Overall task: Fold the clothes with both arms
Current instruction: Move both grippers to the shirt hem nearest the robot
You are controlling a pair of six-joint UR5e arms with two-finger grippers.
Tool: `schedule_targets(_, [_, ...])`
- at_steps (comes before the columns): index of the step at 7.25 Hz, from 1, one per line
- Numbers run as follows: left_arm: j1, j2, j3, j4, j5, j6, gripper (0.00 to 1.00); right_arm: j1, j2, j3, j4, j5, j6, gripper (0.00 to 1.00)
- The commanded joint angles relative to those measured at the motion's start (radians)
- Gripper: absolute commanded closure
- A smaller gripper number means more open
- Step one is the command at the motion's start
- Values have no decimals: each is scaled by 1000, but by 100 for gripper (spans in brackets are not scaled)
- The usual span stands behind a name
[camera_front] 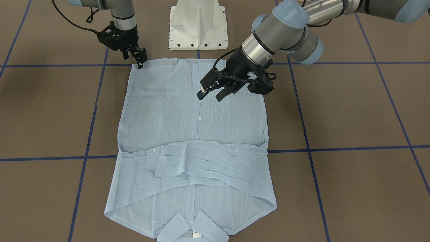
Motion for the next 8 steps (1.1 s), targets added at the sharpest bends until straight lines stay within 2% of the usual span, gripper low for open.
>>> schedule_targets(1, [-1,0,-4,5,0,1,11,7,15,-23,0,-11,-13,22])
schedule_targets(2, [-1,0,-4,5,0,1,11,2,15,-26,0,-11,-15,23])
schedule_targets(3, [-1,0,-4,5,0,1,11,2,15,-26,0,-11,-15,27])
schedule_targets(4, [-1,0,-4,5,0,1,11,4,16,-25,-2,-13,-15,46])
schedule_targets(6, [-1,7,-3,5,0,1,11,11,13,-22,-2,-17,-15,72])
schedule_targets(7, [-1,8,-3,5,0,1,11,7,12,-22,-2,-17,-15,97])
schedule_targets(8, [0,10,-4,5,-1,1,11,8,10,-14,-2,-17,-13,100])
